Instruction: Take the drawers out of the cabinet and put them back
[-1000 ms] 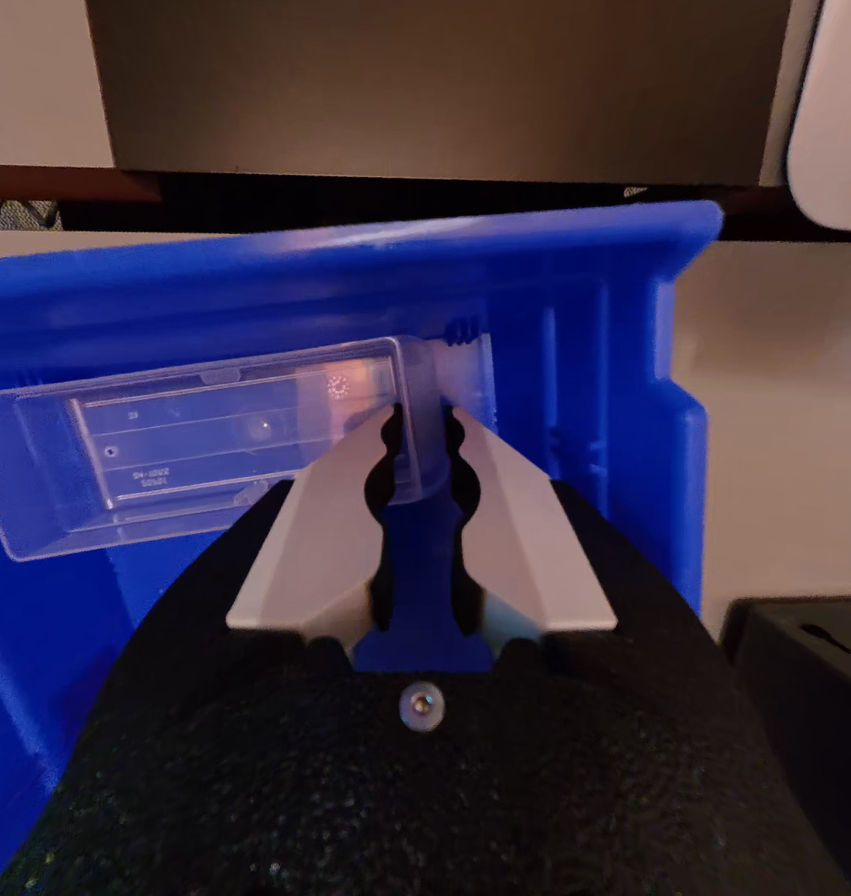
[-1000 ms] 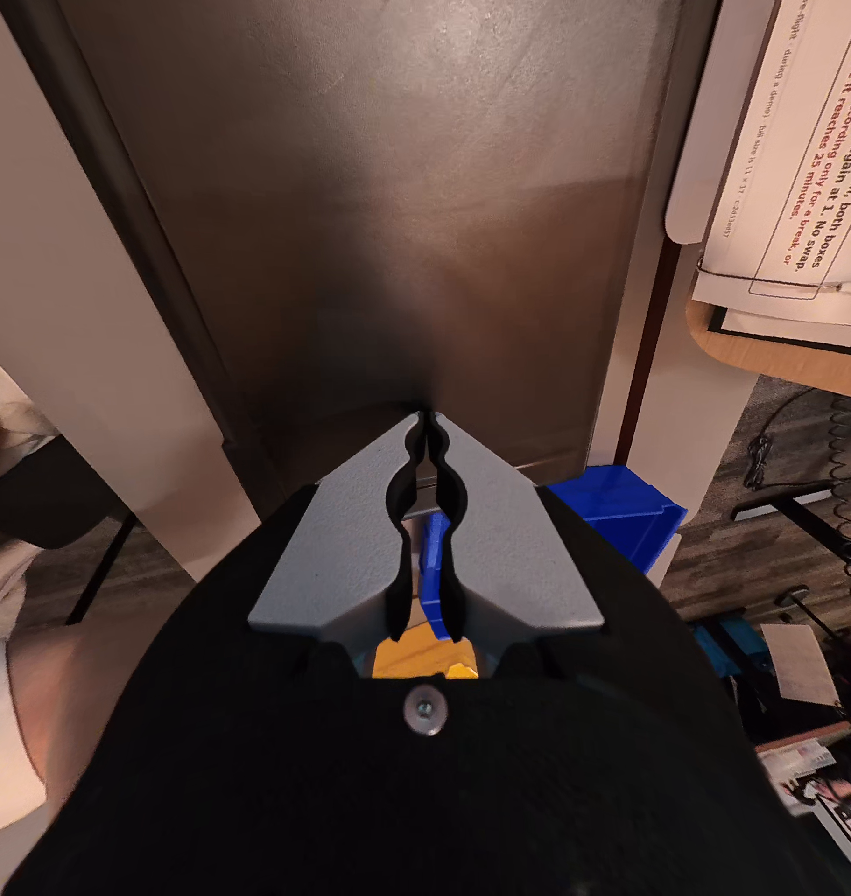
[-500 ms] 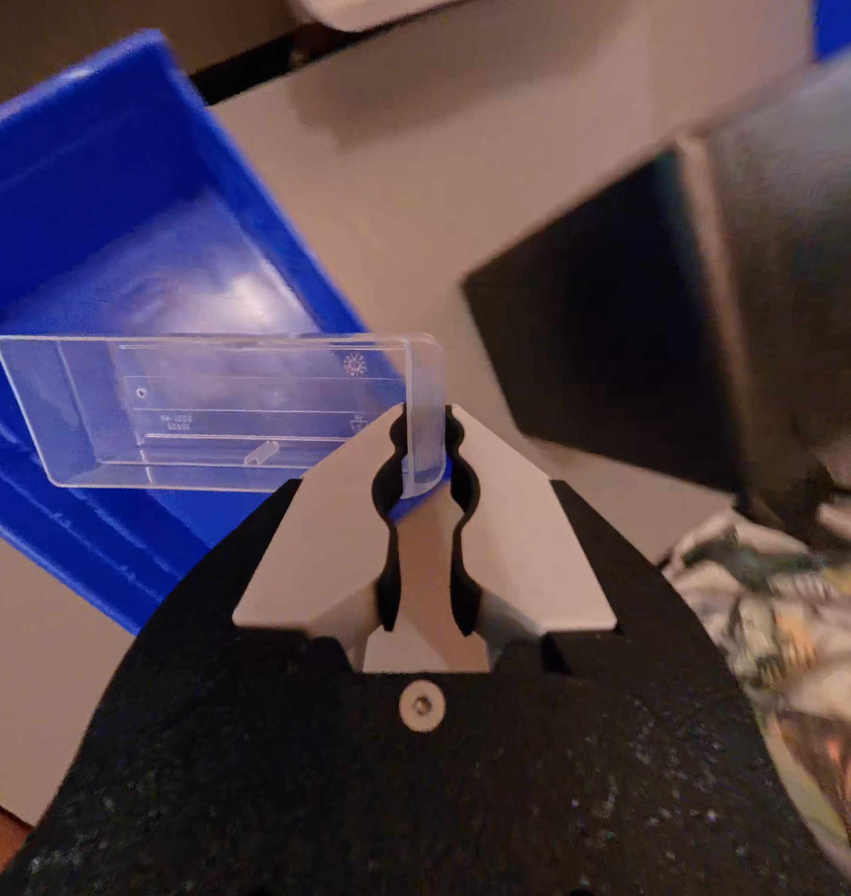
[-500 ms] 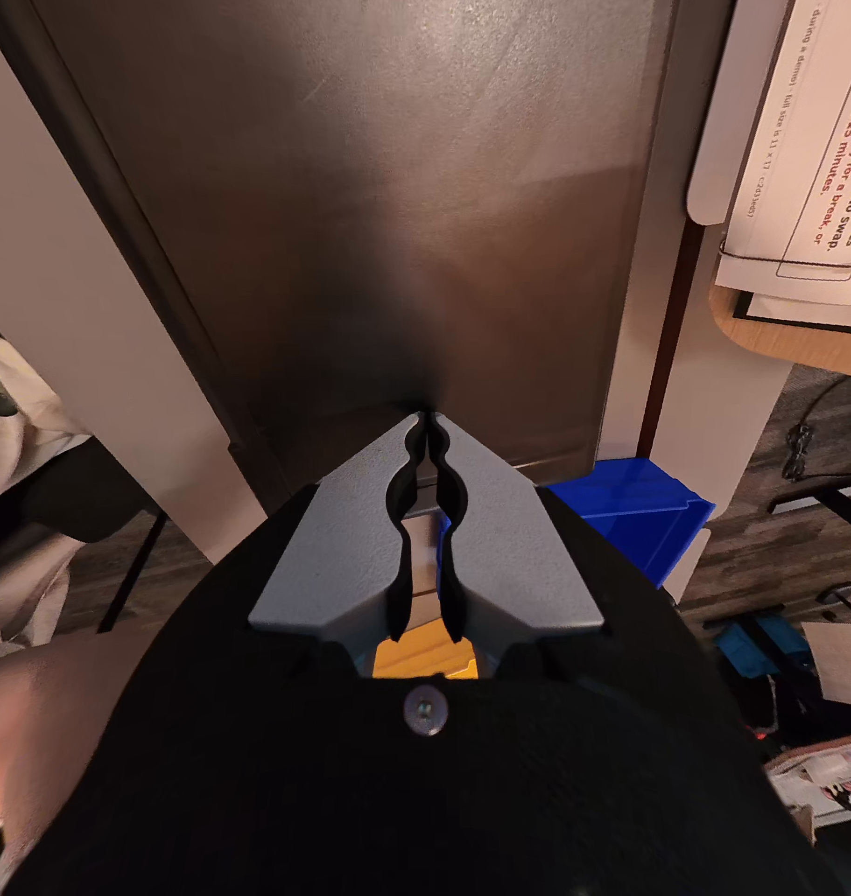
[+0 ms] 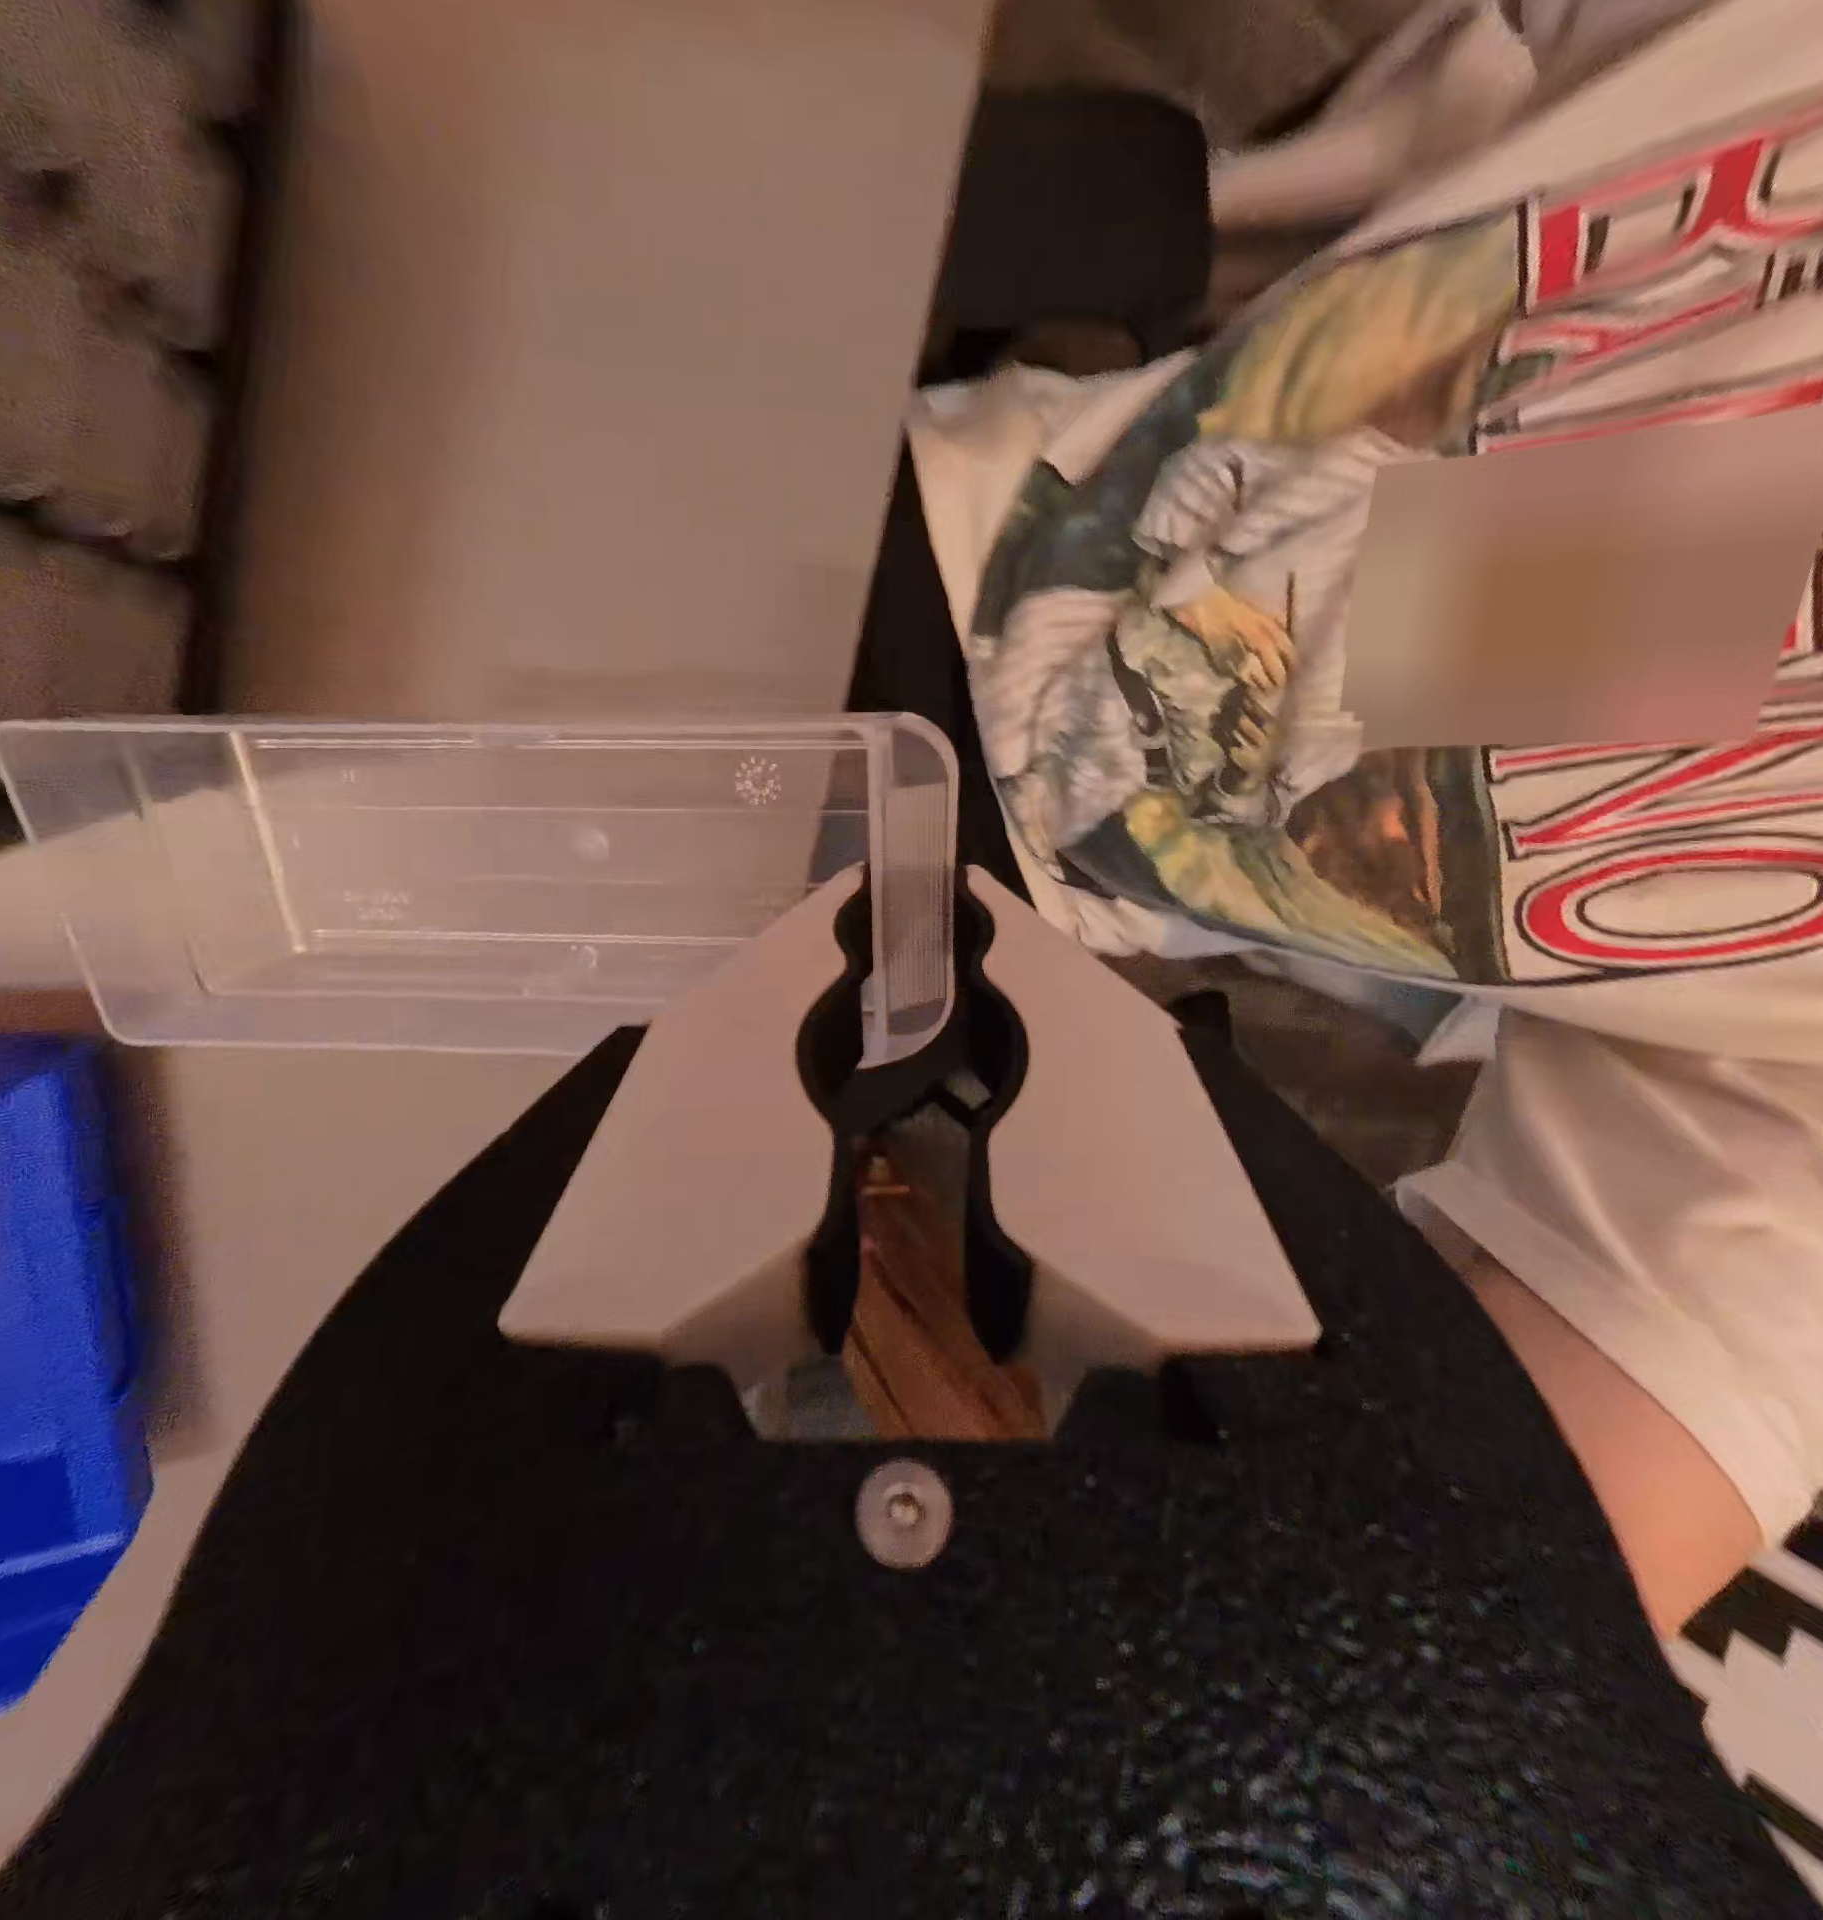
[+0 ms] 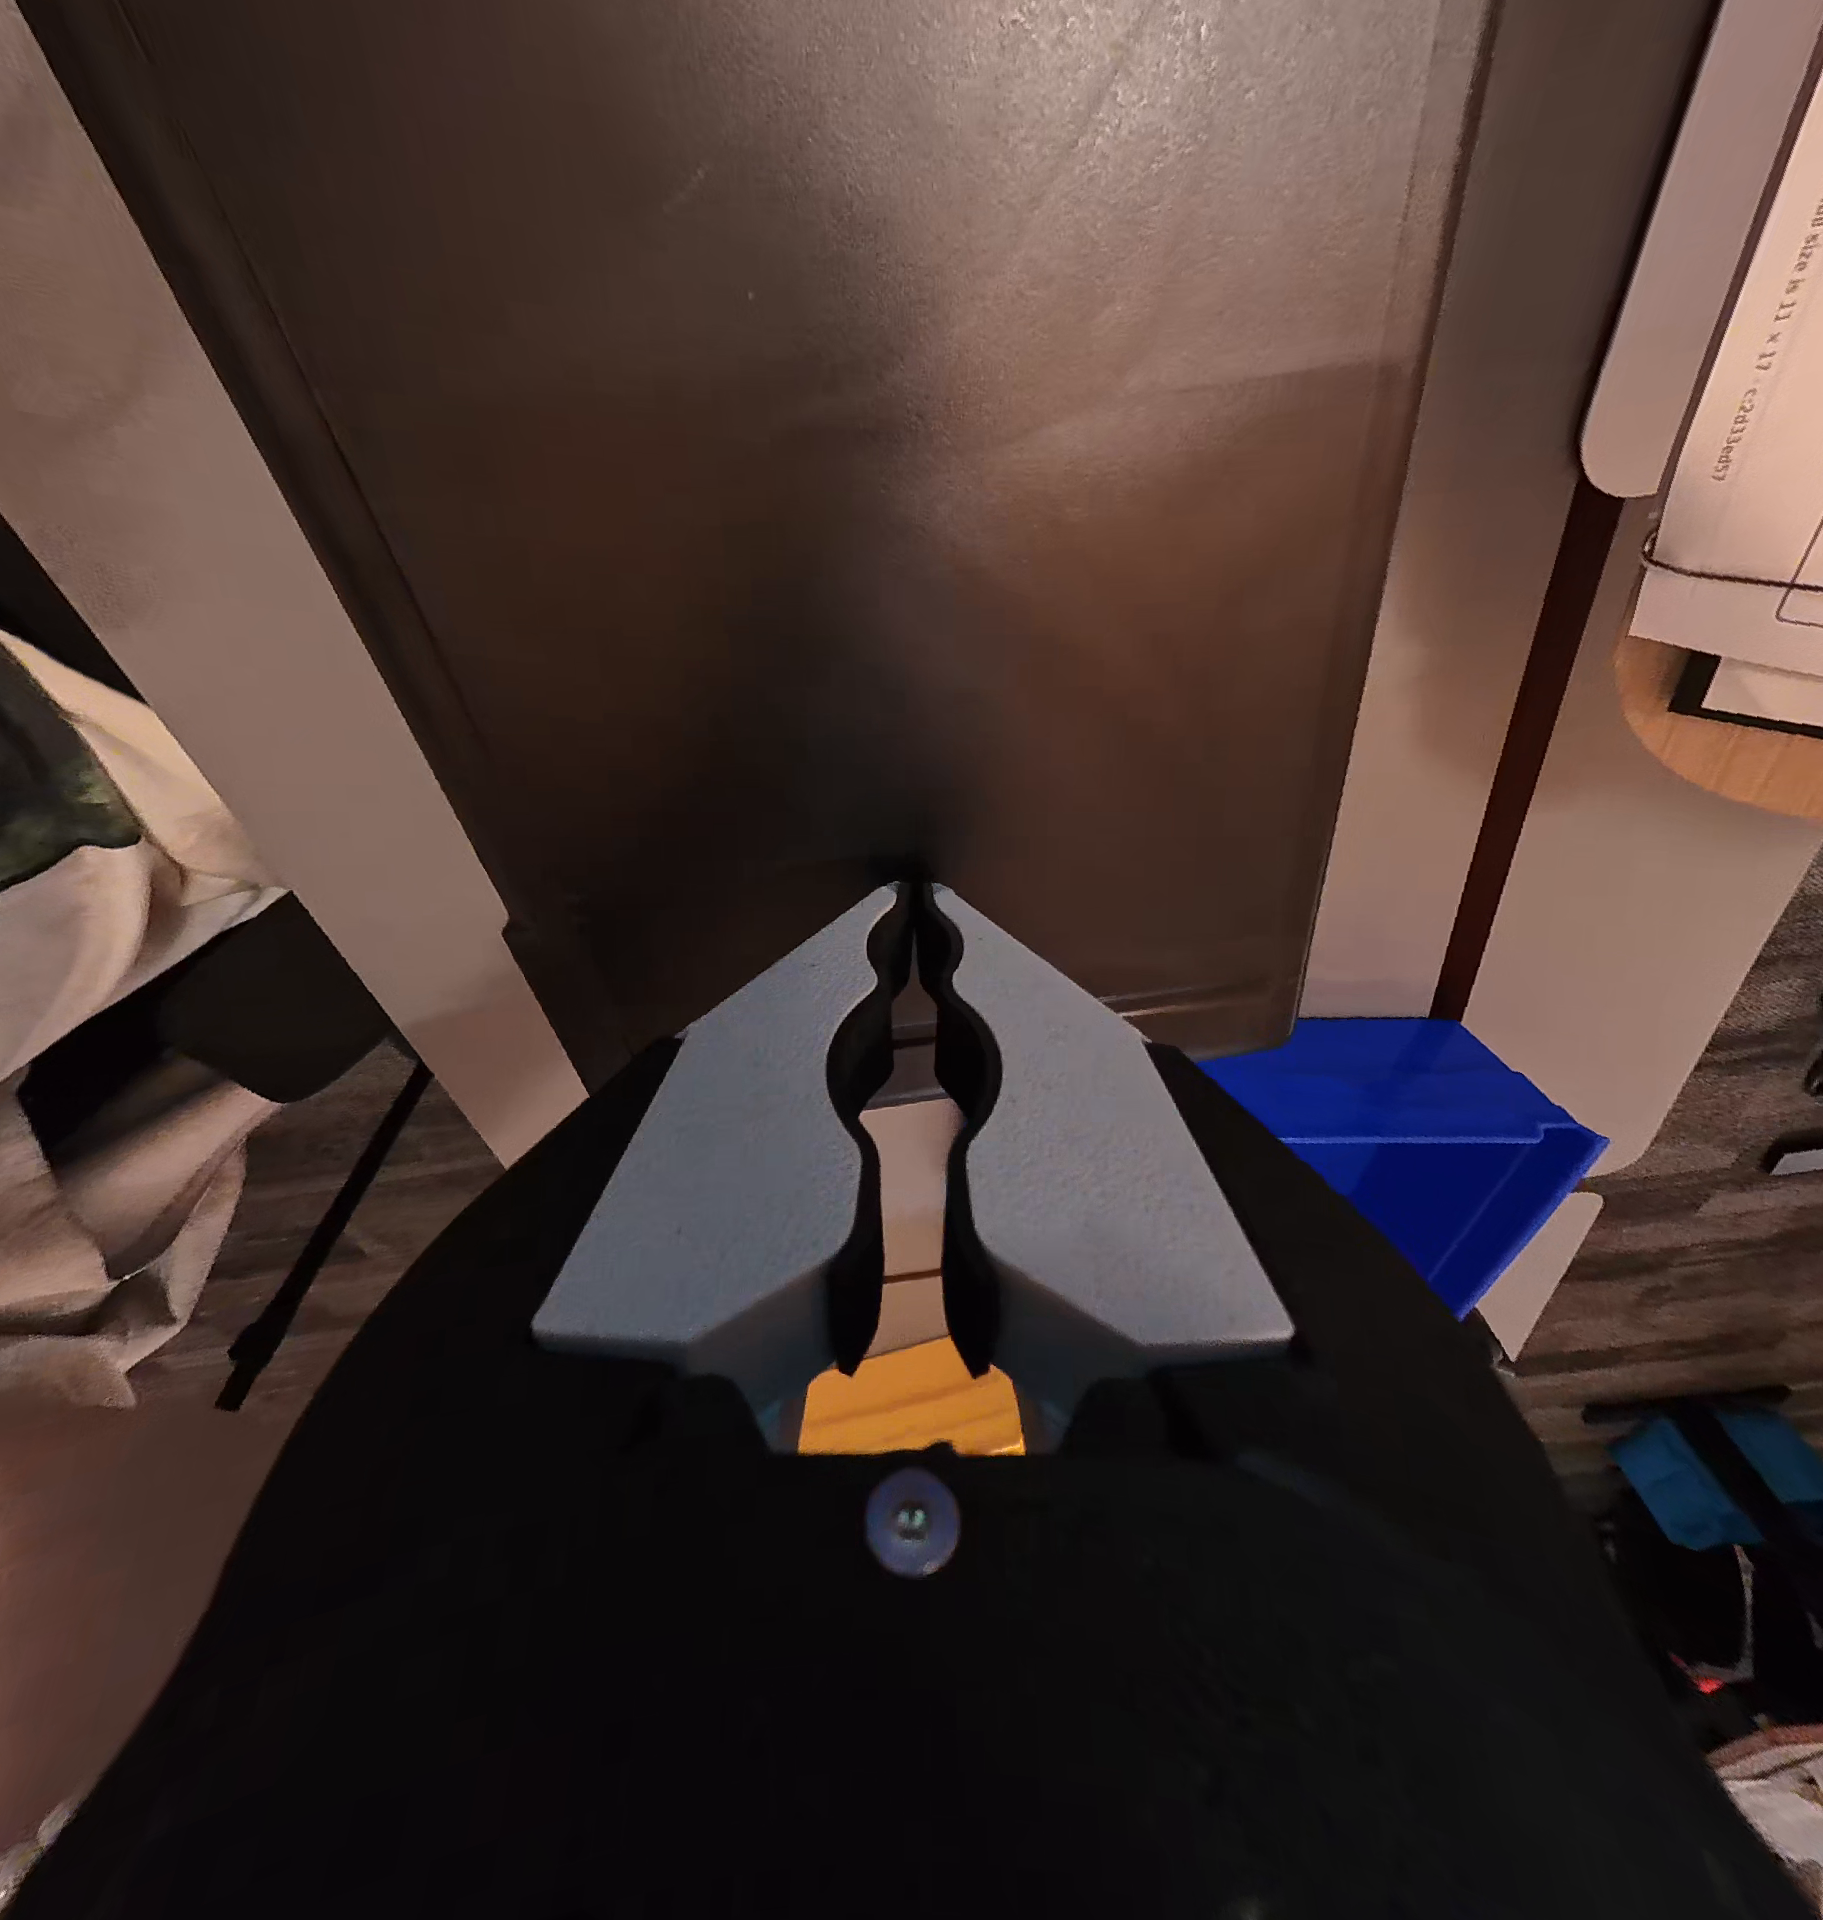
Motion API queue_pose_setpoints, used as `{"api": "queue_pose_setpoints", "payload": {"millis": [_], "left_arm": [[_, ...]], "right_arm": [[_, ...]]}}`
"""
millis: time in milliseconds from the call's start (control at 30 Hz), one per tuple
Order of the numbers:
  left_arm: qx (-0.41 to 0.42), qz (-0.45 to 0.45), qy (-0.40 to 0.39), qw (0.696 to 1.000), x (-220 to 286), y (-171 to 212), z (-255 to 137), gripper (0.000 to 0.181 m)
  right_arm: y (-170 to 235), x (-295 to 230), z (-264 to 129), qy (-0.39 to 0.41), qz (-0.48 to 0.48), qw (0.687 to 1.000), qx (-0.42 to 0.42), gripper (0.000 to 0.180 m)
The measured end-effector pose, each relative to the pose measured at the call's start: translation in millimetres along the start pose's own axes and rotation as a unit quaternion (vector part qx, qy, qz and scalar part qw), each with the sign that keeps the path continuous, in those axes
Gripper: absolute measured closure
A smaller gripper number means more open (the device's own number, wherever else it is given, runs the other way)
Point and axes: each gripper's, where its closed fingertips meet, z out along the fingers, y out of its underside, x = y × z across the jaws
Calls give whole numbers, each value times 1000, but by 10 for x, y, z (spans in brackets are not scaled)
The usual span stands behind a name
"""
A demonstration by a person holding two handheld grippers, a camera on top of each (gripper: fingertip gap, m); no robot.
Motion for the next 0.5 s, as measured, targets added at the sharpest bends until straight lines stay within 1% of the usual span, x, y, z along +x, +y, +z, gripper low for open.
{"api": "queue_pose_setpoints", "payload": {"millis": [167,333,500], "left_arm": [[-82,84,71,991,311,-262,609,170],[-129,128,94,979,223,-646,1051,170],[-146,156,100,972,68,-961,1326,170]], "right_arm": [[-4,-1,-1,-18,10,999,27,180],[-5,0,-2,-17,14,999,40,180],[-3,-1,0,-17,4,1000,19,180]]}}
